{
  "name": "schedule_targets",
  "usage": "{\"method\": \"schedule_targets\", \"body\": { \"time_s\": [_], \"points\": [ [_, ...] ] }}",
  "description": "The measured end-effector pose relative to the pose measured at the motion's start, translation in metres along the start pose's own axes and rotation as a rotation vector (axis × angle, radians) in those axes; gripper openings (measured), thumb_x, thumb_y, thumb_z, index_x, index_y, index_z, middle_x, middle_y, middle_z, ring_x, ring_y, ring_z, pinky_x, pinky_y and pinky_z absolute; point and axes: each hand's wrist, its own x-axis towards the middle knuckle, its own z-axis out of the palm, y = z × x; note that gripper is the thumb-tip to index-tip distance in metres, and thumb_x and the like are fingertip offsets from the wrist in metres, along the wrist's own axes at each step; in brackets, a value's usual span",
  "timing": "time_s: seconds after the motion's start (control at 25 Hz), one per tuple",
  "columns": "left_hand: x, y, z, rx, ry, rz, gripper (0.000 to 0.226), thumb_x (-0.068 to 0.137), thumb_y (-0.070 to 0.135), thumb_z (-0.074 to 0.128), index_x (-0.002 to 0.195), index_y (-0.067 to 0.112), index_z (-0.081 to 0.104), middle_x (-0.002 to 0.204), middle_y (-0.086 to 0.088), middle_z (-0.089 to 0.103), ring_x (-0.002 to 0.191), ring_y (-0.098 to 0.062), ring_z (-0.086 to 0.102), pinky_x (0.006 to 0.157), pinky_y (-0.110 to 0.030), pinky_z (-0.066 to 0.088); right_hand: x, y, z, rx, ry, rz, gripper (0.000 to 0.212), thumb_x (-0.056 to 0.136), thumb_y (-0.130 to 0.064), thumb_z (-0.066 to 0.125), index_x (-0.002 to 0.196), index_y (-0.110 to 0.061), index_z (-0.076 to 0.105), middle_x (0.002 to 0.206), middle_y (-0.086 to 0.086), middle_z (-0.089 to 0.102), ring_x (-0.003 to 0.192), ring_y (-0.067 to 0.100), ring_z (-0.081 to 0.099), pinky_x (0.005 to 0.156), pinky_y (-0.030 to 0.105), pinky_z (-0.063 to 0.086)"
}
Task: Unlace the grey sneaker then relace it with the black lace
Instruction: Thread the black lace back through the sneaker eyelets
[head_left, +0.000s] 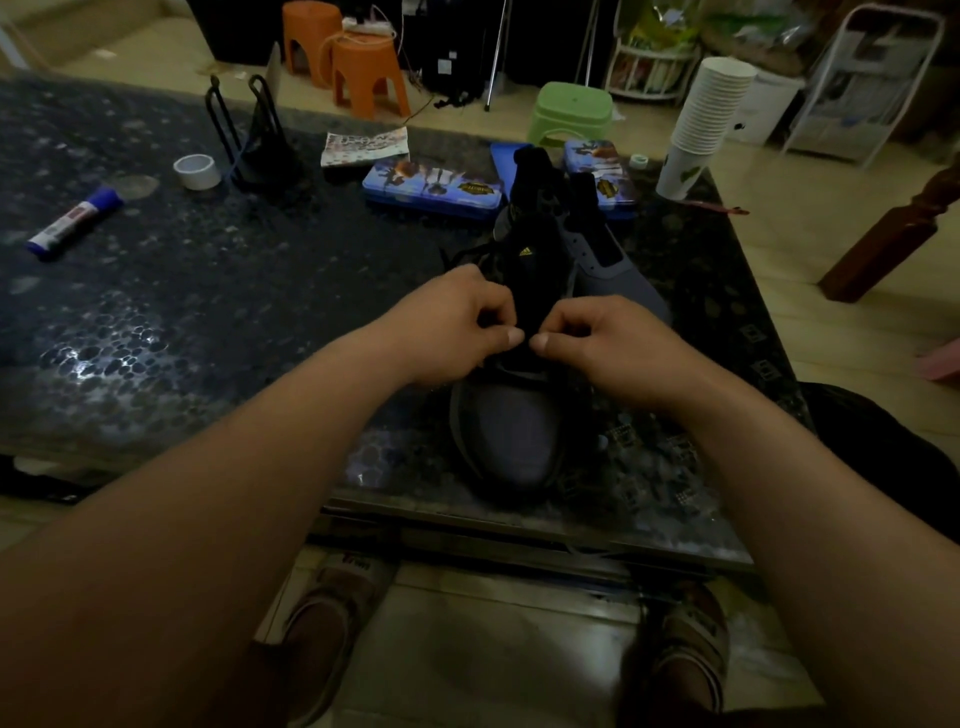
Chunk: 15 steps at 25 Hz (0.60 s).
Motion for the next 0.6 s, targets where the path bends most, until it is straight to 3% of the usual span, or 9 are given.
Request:
{"method": "schedule_targets", "body": {
  "time_s": [0.12,0.28,0.48,0.6],
  "points": [
    [0.001,-0.001,-0.001,0.008,0.002,0.027,0.013,0.1,0.034,0.066,0.09,0.025,0.065,0.087,0.008,0.058,0.079,-0.006,0.057,0.075,-0.033,0.048,0.003,0.001,0.004,-0.018,0.041,-0.024,0.016,0.098,-0.031,0.066,0.087,-0.021,0.067,0.074,0.005,0.065,0.059,0.009,0.054,0.054,0.027,0.042],
    [0.005,-0.003,0.0,-0.04,0.066,0.02,0.016,0.1,0.035,0.064,0.085,0.03,0.06,0.078,0.008,0.062,0.073,-0.007,0.058,0.065,-0.029,0.044,0.006,0.001,0.008,-0.153,0.119,-0.054,0.018,0.1,-0.035,0.057,0.086,-0.025,0.057,0.073,-0.002,0.062,0.069,0.019,0.06,0.065,0.042,0.049],
    [0.004,-0.002,0.001,-0.019,0.104,0.025,0.018,0.101,0.033,0.062,0.085,0.031,0.055,0.076,0.01,0.057,0.07,-0.003,0.053,0.061,-0.028,0.038,0.005,-0.004,0.014,-0.167,0.197,-0.117,0.015,0.103,-0.032,0.047,0.092,-0.021,0.047,0.074,0.004,0.06,0.069,0.03,0.057,0.063,0.049,0.048],
    [0.004,0.001,0.001,0.005,0.136,0.026,0.016,0.103,0.035,0.058,0.088,0.029,0.054,0.08,0.009,0.062,0.075,-0.009,0.058,0.065,-0.034,0.046,0.005,-0.005,0.015,-0.157,0.205,-0.123,0.017,0.106,-0.032,0.043,0.094,-0.02,0.044,0.072,0.006,0.057,0.065,0.029,0.055,0.058,0.049,0.045]
  ]
}}
